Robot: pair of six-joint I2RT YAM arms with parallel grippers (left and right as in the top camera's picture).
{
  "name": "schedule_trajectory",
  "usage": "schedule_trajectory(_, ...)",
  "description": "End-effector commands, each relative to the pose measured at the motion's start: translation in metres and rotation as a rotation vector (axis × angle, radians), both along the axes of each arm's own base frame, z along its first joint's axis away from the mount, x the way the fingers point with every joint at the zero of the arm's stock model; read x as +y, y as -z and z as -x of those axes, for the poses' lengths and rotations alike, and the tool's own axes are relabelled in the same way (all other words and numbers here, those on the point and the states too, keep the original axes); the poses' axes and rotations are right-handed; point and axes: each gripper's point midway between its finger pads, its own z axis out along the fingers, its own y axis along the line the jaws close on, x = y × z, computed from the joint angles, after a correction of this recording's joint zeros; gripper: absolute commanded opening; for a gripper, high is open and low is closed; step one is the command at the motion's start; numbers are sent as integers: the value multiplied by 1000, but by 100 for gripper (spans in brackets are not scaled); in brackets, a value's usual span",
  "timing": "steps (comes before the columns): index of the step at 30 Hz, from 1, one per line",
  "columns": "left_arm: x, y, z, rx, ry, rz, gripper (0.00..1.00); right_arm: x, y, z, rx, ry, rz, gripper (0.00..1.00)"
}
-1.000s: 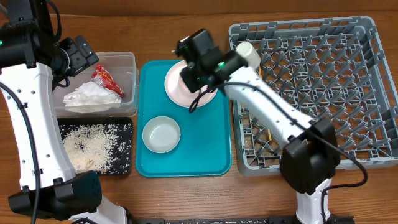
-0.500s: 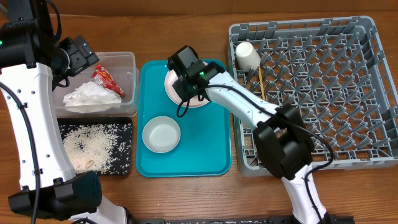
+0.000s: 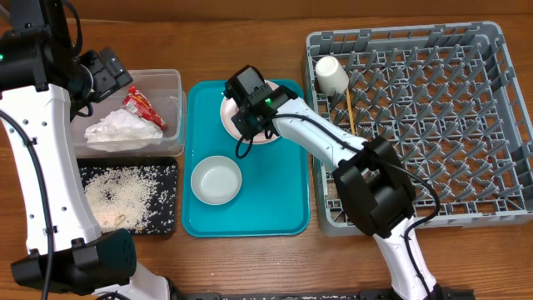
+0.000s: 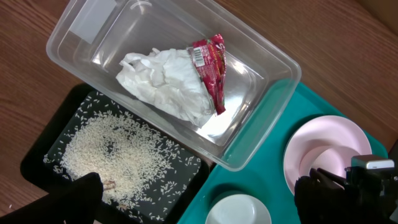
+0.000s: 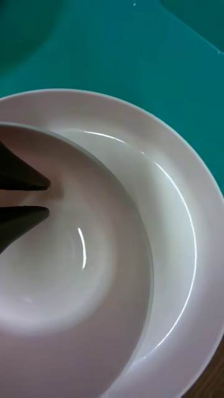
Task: Sort waste into correct bins and load items into the dishwasher
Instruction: 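Lower the right gripper onto the pink bowl rim and grasp it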
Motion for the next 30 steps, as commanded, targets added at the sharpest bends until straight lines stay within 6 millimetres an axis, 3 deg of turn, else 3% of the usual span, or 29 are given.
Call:
schedule_trajectory(1,-1,-6,1,-16,9,-3,100,5,-57,-7,-84,2,-81,12)
schedule_trajectory(5,-1,-6,1,-17,10,-3,100,15,-79,4,-70,-34,-146,12)
schedule_trajectory(7,-1,-6,1,-16,9,-3,100,18,-79,11,-40,-53,-165,12)
schedule_trajectory(21,-1,-6,1,-16,9,-3,100,10,-35,27,36,-42,-146,21)
schedule_trajectory(30,-1,-6,1,-16,9,-3,100,9,-30,27,32,-45,-146,22)
